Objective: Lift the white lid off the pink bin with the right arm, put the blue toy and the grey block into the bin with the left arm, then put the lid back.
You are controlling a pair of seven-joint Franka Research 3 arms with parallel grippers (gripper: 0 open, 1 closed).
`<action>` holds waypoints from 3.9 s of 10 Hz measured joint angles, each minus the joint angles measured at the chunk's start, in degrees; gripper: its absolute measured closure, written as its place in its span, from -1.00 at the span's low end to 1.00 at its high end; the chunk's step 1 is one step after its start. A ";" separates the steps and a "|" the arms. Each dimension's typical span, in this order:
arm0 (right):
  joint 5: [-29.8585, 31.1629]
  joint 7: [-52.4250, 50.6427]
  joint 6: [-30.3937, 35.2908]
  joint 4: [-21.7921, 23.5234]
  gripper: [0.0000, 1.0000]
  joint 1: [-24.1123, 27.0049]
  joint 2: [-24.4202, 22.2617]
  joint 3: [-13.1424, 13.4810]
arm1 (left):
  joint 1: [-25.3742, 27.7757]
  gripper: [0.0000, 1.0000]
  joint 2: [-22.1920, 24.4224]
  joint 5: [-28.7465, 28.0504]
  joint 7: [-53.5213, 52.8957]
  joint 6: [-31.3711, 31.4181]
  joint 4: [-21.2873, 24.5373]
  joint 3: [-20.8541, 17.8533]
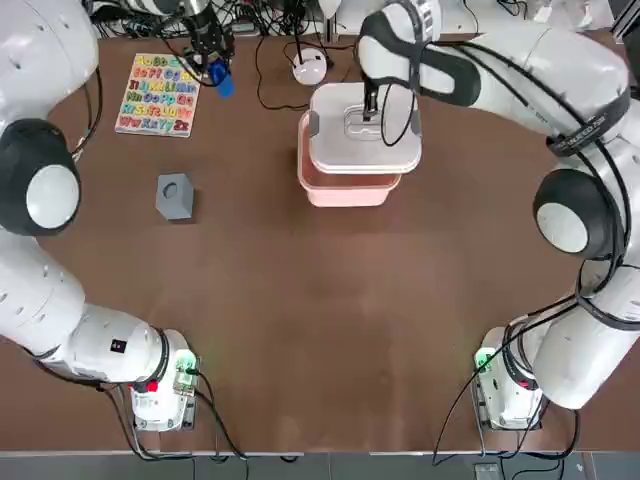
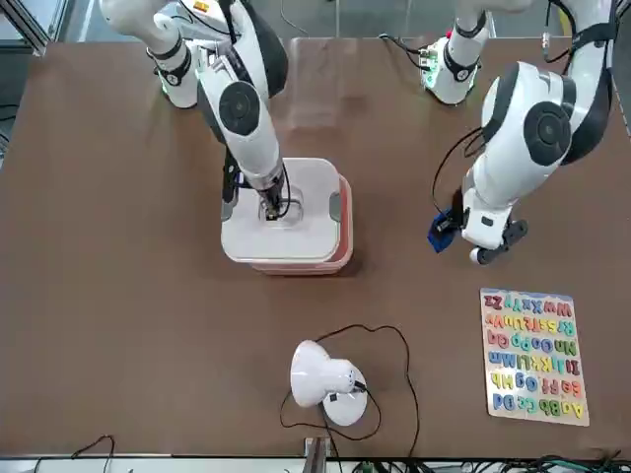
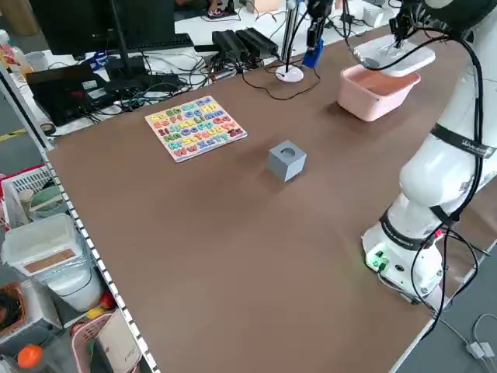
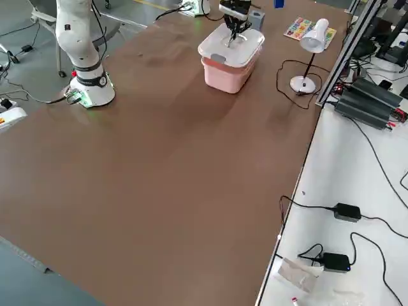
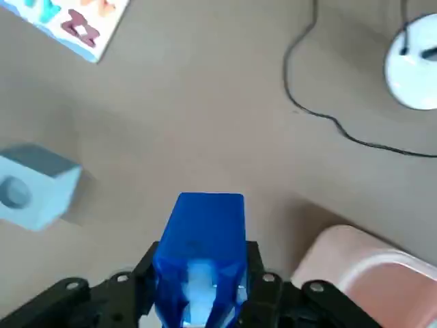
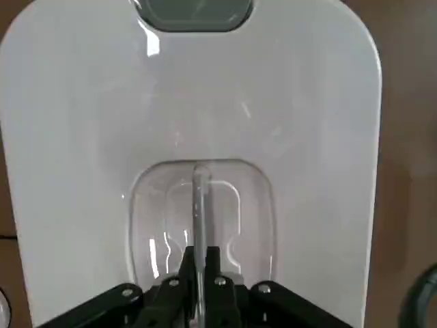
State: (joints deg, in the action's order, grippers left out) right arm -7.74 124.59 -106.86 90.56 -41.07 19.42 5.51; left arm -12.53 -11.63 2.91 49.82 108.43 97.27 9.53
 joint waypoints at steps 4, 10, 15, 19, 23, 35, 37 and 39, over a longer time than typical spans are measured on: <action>0.01 -12.91 7.46 -1.17 0.85 10.58 -4.83 0.56 | -13.00 -0.02 -9.75 0.05 18.36 0.29 -10.07 0.37; -0.01 -18.10 9.08 -0.35 0.85 20.33 -5.09 0.63 | -24.70 -0.02 -24.20 0.04 30.83 11.82 -19.53 0.00; -0.01 -19.33 9.26 -0.10 0.85 21.23 -5.07 0.43 | -24.79 -0.53 -26.43 -0.87 30.88 12.76 -21.14 -0.29; -0.01 -19.39 9.25 -0.10 0.85 21.25 -5.07 0.26 | -18.92 -0.76 -21.63 -1.53 22.66 2.33 -20.69 -0.65; -0.01 -19.61 9.18 -0.11 0.85 21.26 -5.07 0.10 | -3.71 -0.75 -7.92 -1.93 -0.60 4.90 -2.25 -0.66; -0.01 -19.76 9.01 -0.16 0.85 21.28 -5.09 -0.05 | 15.05 -0.68 8.68 -9.49 -27.49 33.71 46.12 -0.49; -0.01 -19.77 9.01 -0.16 0.85 21.28 -5.09 -0.07 | 17.81 -0.56 8.66 -13.73 -27.48 33.72 47.47 -0.47; -0.01 -19.79 9.00 -0.17 0.85 21.28 -5.09 -0.10 | 19.22 -0.33 8.47 -15.13 -27.57 33.75 47.93 -0.46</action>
State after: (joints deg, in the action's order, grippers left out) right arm -7.75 104.80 -97.86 90.39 -19.79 14.33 5.42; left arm 6.69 -3.17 -12.22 22.24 142.18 145.20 9.07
